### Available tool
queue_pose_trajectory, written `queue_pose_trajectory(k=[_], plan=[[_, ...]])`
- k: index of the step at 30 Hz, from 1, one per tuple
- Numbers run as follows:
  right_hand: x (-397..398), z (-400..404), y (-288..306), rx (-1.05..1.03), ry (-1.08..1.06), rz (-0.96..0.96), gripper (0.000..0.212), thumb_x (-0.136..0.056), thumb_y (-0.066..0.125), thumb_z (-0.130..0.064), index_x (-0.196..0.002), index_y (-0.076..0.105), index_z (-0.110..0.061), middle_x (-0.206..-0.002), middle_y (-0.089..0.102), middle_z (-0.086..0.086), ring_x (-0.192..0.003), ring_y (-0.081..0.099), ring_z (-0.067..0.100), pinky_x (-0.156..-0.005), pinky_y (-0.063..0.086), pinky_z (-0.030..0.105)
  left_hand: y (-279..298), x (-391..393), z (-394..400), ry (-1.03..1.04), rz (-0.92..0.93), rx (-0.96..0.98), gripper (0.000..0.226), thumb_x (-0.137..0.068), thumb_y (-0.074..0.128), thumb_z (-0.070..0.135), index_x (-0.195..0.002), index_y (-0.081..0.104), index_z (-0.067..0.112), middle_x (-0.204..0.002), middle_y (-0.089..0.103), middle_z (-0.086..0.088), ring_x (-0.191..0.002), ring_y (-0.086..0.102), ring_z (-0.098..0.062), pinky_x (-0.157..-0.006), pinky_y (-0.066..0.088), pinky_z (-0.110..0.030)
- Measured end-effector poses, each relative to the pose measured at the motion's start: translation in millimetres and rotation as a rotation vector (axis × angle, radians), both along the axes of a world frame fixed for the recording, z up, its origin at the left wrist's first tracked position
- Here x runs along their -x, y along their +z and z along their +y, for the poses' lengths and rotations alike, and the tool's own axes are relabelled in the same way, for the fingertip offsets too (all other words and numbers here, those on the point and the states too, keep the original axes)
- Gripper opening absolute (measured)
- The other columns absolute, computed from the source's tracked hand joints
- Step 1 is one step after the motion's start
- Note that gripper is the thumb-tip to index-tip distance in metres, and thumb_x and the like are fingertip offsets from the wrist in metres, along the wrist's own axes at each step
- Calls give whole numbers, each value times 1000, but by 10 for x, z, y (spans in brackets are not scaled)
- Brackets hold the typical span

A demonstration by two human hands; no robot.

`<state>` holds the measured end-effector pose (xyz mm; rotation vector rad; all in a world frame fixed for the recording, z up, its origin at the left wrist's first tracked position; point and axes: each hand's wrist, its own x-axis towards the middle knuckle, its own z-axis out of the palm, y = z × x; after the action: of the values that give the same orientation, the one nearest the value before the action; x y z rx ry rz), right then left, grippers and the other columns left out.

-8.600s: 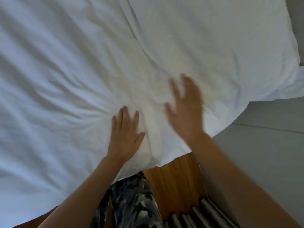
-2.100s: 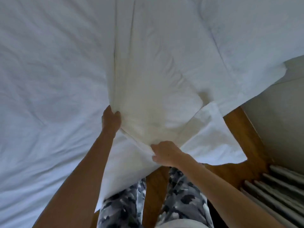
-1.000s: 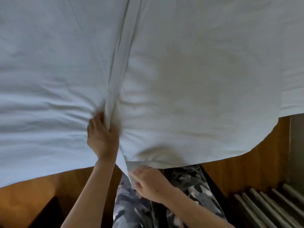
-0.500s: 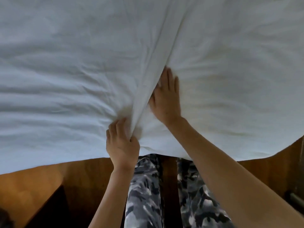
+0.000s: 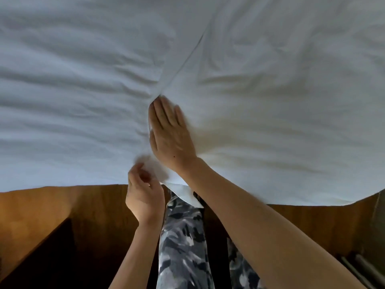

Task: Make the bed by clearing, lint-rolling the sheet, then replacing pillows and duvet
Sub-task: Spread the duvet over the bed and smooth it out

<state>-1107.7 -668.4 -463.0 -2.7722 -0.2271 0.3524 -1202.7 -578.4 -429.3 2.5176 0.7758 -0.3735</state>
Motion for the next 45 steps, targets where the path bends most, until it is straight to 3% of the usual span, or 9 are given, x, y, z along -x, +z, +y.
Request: queue_pose_trajectory(k=[3,6,11,16,20,26,31,40,45], plan=[[48,-200,-28,-10,117,-43,61,-93,41,-32,-148,32,-5,-156,27,13,-146,19,28,-119,15,43,54,26,-66,-49,-8,73,35,-87,66,18,-120,53,11,-98,63,2,-79,62,-18,-65,49,-34],[101,-358,-69,0,219,-92,66,-94,46,-45,-149,32,-12,-157,26,9,-147,18,28,-119,17,44,10,71,-146,-118,72,98,49,-86,70,31,-126,51,9,-111,65,-2,-88,65,-21,-71,49,-32],[117,-388,-113,17,223,-128,67,-92,48,-52,-149,34,-18,-157,27,8,-146,19,28,-118,19,45,-98,171,-76,-39,124,156,31,-95,60,28,-115,56,6,-85,67,0,-77,68,-27,-63,44,-29],[136,-405,-96,-16,226,-114,62,-94,46,-48,-148,35,-19,-157,26,8,-147,17,28,-119,17,46,-76,244,69,10,-9,71,15,-96,56,12,-109,57,6,-100,68,-7,-86,67,-27,-64,44,-30],[170,-536,35,-58,244,-74,53,-95,49,-32,-144,42,-13,-155,31,11,-145,23,31,-118,18,45,-11,120,9,-350,-204,81,21,-94,52,9,-113,56,1,-113,61,-16,-103,57,-30,-77,51,-36],[71,-1414,327,6,-143,-11,52,-98,41,-30,-146,33,-14,-156,26,12,-145,20,28,-118,20,48,58,-513,-454,-833,-314,176,35,-94,46,15,-128,50,6,-138,52,-20,-130,46,-34,-106,43,-46],[-349,-2627,440,109,-457,-123,55,-94,43,-28,-145,34,-9,-154,30,18,-143,24,33,-117,19,47,-141,-1059,-1197,-1164,-303,214,49,-100,45,21,-147,37,8,-154,32,-19,-145,28,-33,-112,35,-48],[-1806,-4862,461,351,-626,-138,65,-95,36,-46,-151,24,-15,-156,19,24,-143,19,42,-114,15,55,-514,-2783,-2807,-1245,-390,55,52,-101,42,33,-148,38,12,-156,29,-17,-145,28,-30,-117,25,-46],[-2527,-5165,240,265,-628,10,72,-93,14,-55,-154,12,-18,-159,6,20,-146,6,39,-118,9,52,-627,-3813,-3277,-1187,-474,-8,53,-102,39,37,-146,41,7,-155,30,-21,-144,28,-34,-120,17,-38]])
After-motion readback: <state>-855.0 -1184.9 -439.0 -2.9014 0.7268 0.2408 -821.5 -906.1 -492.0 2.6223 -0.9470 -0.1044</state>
